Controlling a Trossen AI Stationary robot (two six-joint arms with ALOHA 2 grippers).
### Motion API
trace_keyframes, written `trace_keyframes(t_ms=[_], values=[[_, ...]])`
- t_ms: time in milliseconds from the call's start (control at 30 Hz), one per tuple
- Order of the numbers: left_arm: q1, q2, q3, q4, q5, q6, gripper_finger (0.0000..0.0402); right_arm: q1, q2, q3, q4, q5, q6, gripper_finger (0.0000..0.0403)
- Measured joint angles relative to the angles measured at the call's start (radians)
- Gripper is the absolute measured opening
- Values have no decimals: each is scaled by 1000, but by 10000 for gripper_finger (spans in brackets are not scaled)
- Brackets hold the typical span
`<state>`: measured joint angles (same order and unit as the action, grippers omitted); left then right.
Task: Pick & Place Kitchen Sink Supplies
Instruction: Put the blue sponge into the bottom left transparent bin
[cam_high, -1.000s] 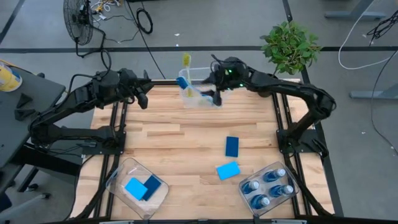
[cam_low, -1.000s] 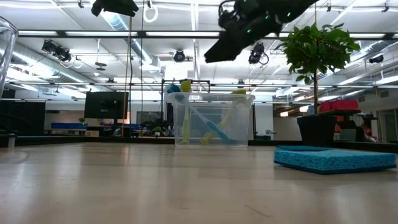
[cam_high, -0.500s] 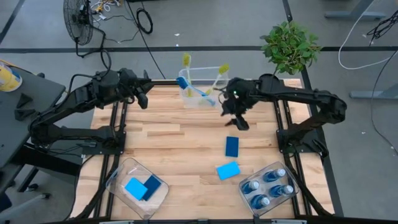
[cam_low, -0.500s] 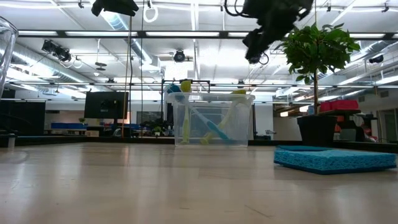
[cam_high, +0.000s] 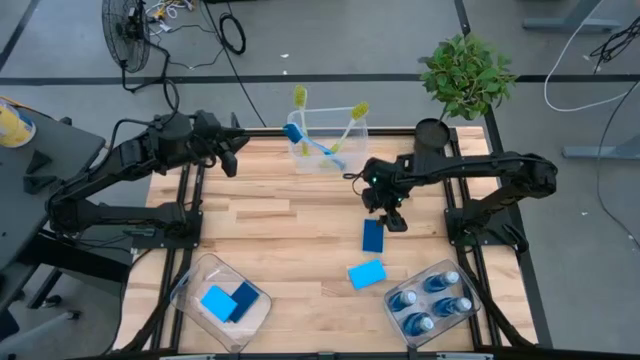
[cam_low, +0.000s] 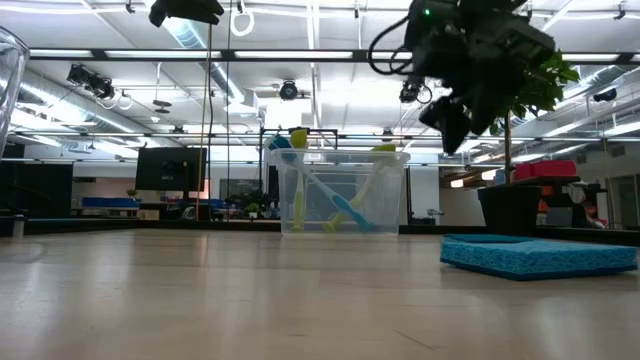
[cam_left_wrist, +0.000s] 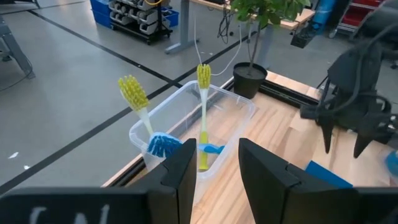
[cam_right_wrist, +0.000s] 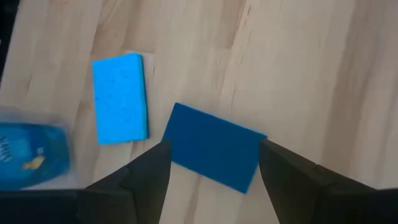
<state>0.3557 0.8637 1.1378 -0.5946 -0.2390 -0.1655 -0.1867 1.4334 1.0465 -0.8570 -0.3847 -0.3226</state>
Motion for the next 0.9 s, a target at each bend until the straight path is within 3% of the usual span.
trace_keyframes(t_ms=[400,900], values=[[0,0,0,-2,0,-4,124,26,1,-283,444,71,122,240],[0,0,0,-27,-9,-5,124,26,1,-512,811,92,211,240]])
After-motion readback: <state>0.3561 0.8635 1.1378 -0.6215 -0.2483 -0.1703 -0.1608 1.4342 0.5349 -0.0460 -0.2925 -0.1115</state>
